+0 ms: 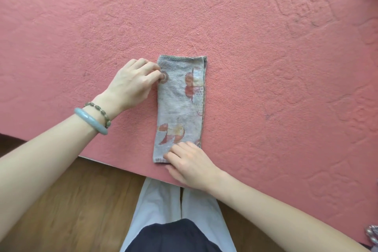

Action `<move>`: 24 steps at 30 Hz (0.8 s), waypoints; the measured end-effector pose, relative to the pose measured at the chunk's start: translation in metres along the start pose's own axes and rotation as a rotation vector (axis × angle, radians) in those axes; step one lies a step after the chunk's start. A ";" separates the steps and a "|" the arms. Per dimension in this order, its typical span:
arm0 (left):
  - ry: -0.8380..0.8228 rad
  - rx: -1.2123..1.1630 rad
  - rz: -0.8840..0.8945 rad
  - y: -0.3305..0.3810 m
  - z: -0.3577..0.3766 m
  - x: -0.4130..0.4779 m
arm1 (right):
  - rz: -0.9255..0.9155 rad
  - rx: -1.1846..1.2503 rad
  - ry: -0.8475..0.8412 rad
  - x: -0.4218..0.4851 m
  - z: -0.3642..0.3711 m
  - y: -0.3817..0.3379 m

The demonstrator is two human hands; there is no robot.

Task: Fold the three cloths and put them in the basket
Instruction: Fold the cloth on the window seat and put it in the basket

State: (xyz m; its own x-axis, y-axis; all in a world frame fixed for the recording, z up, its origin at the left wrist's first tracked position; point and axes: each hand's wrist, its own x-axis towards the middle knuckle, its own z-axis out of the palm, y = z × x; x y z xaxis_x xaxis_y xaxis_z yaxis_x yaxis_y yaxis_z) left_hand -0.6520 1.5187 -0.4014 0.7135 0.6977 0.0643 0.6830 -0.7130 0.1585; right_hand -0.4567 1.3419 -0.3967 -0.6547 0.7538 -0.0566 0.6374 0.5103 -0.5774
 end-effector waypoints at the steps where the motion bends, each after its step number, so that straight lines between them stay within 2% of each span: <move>1: -0.002 -0.028 -0.037 0.002 -0.001 -0.002 | 0.008 0.028 -0.009 -0.002 -0.005 0.006; 4: -0.012 -0.081 -0.218 0.002 -0.005 -0.002 | 0.123 0.091 0.091 0.006 -0.031 0.035; 7: -0.026 -0.130 -0.431 -0.004 -0.004 0.009 | 0.360 0.151 0.282 0.031 -0.069 0.071; 10: -0.007 -0.230 -0.529 -0.006 -0.001 0.024 | 0.529 0.180 0.377 0.062 -0.100 0.100; 16: -0.047 -0.317 -0.528 -0.005 0.001 0.046 | 0.679 0.266 0.310 0.109 -0.113 0.125; 24: -0.165 -0.327 -0.524 -0.007 -0.004 0.051 | 0.668 0.148 0.099 0.123 -0.110 0.130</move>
State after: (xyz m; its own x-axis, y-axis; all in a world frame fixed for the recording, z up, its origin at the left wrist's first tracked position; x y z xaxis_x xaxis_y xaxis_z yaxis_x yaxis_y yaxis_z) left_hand -0.6208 1.5599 -0.3950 0.3302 0.9098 -0.2515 0.8833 -0.2039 0.4222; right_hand -0.4099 1.5469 -0.3888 -0.0968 0.9247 -0.3681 0.8241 -0.1329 -0.5506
